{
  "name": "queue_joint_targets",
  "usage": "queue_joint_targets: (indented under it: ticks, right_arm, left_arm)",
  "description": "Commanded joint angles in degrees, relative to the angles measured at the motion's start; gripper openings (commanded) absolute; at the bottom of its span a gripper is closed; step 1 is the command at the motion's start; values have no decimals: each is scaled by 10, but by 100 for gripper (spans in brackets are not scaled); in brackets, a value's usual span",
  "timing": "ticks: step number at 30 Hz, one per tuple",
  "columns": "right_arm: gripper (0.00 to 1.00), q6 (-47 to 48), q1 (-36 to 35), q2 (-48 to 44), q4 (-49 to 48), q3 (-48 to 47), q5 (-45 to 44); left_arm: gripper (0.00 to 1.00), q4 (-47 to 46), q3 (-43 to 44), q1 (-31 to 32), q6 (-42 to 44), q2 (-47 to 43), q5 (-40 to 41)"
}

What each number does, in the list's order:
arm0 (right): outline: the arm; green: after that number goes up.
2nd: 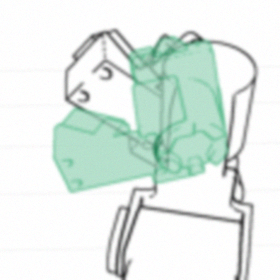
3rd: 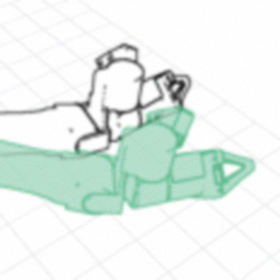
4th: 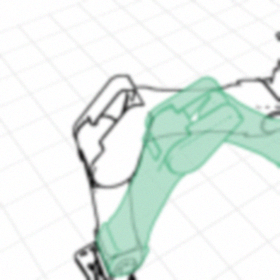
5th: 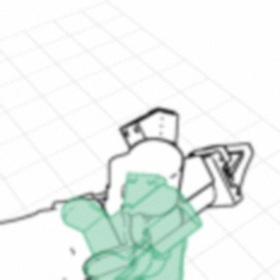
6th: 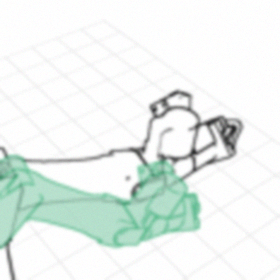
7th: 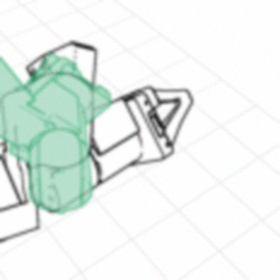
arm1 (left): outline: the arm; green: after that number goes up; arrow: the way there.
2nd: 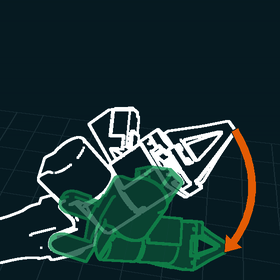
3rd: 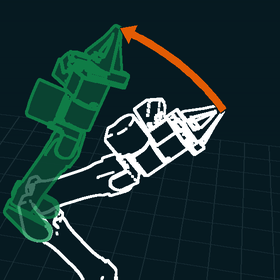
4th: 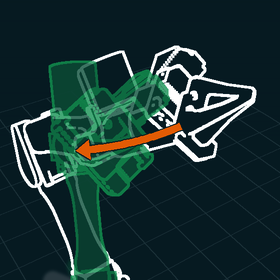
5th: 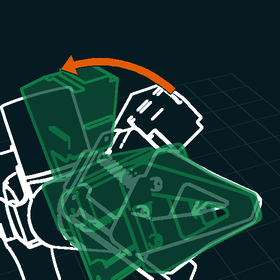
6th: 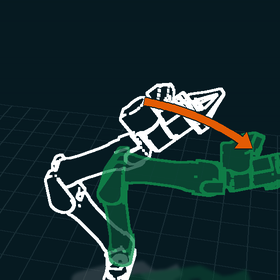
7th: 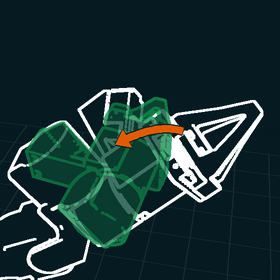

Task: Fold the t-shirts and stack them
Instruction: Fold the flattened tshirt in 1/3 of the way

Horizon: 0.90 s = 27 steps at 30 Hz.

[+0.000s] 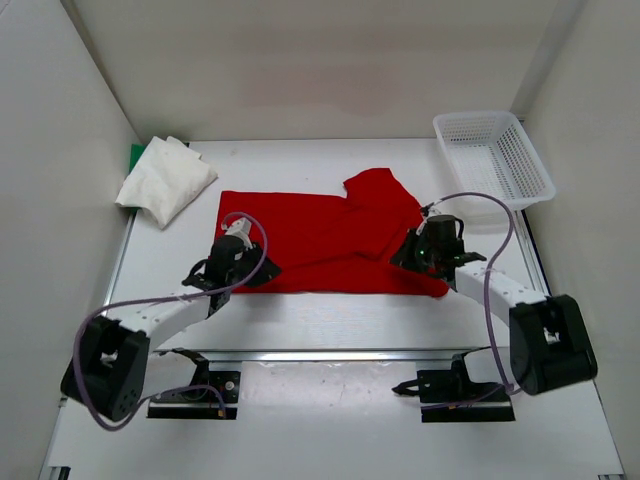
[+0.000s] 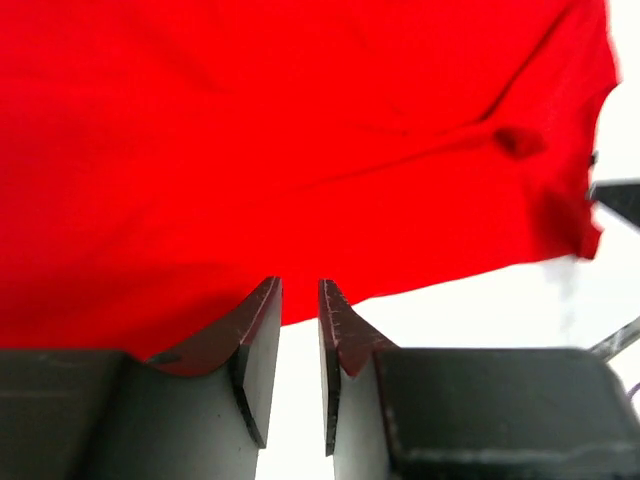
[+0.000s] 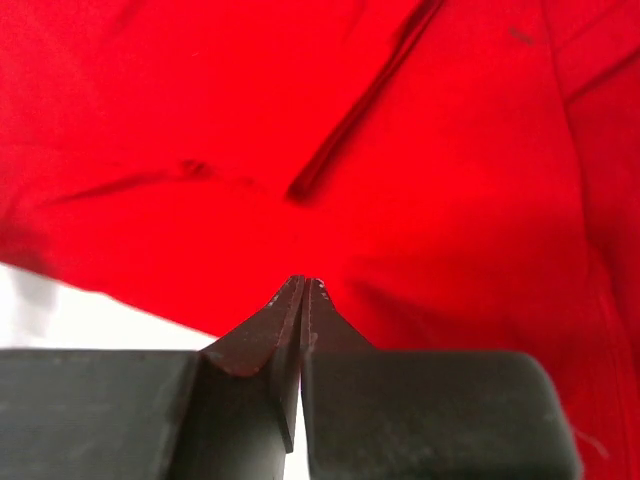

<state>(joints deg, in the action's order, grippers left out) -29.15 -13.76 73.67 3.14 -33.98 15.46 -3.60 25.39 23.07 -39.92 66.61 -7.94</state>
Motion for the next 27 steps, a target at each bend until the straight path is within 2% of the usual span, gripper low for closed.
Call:
queue_joint_targets:
  ticks: [1,9,22,27]
  right_arm:
    - [0,24,0,49,-66,-40,0]
    - [0,18,11,143,-101,-62,22]
    - [0,8,-4,205,-136,-86,27]
    - [0,8,-15,236,-132,-136,38]
  left_arm:
    - [33,-63,28,33,0,47,11]
    - [35,-137,0,8,-27,103,-26]
    - [35,-156,-31,7,-34,116,-15]
    - [35,-156,-41,6,-32,114,-17]
